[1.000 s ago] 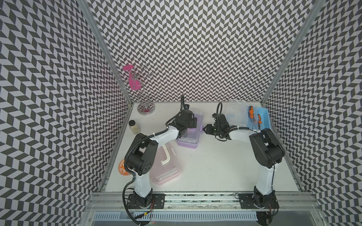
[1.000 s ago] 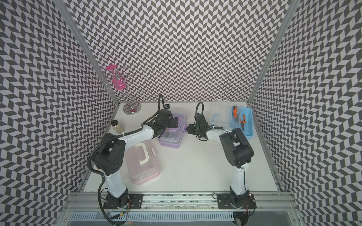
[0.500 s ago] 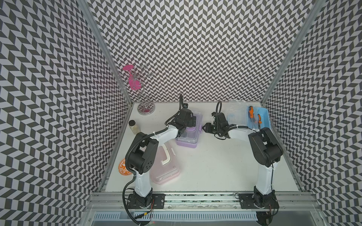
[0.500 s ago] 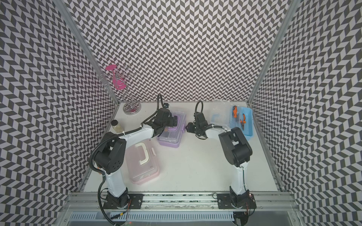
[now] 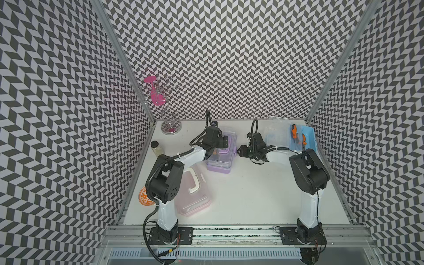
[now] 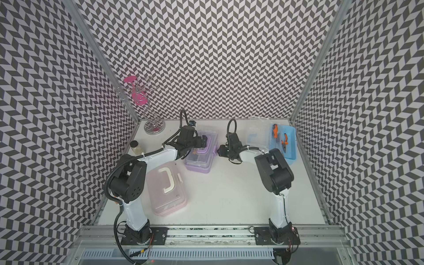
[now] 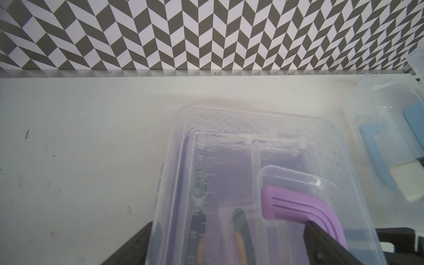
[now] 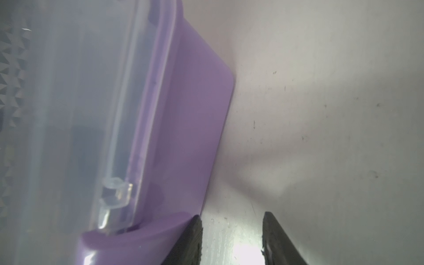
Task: Close toolboxes
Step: Fasten the toolbox latch on the toolbox.
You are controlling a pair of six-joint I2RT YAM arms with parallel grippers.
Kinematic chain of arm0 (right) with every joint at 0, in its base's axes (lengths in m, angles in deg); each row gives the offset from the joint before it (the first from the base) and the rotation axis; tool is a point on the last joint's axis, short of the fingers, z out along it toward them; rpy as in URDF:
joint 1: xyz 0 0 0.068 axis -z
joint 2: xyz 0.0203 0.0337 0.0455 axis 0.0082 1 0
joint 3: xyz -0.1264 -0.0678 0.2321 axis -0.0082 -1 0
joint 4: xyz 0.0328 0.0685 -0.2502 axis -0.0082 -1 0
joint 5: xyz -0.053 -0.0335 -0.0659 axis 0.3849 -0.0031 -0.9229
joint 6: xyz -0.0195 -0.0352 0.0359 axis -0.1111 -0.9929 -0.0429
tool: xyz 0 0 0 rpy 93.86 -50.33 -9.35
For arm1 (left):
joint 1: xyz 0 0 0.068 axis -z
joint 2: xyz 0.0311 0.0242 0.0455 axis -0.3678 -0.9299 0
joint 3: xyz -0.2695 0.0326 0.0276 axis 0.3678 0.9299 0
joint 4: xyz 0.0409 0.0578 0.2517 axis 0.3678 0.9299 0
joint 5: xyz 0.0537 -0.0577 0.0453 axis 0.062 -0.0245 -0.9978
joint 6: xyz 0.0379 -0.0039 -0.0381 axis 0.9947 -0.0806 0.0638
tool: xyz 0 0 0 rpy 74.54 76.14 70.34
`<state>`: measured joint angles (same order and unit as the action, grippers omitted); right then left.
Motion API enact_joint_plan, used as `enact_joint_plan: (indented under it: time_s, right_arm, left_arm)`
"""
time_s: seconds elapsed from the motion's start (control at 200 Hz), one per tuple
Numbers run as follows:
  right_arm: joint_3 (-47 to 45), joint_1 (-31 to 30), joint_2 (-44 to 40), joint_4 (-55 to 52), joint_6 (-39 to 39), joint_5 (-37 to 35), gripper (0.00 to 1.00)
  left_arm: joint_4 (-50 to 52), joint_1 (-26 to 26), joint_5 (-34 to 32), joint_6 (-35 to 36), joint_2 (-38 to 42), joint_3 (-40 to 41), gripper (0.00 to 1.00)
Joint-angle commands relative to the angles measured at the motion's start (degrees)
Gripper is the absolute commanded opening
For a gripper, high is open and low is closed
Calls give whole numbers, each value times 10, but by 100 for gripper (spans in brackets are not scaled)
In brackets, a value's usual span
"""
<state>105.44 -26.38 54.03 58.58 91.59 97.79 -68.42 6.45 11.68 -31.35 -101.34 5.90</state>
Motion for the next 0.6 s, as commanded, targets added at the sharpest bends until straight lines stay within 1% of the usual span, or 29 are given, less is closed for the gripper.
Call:
enact_joint_plan:
  time_s: [0.0, 0.17, 0.416, 0.596]
  right_arm:
    - [21, -19, 8, 27, -4, 25, 43]
    - [58, -26, 19, 29, 6, 45, 43]
    - [128, -29, 39, 4, 15, 47, 44]
    - [140, -28, 43, 7, 24, 45, 44]
  left_arm:
    - [37, 23, 84, -13, -34, 16, 97]
    - [32, 27, 88, -16, -41, 16, 97]
    - [28, 41, 93, -19, -53, 8, 97]
    - [30, 42, 92, -23, -61, -1, 97]
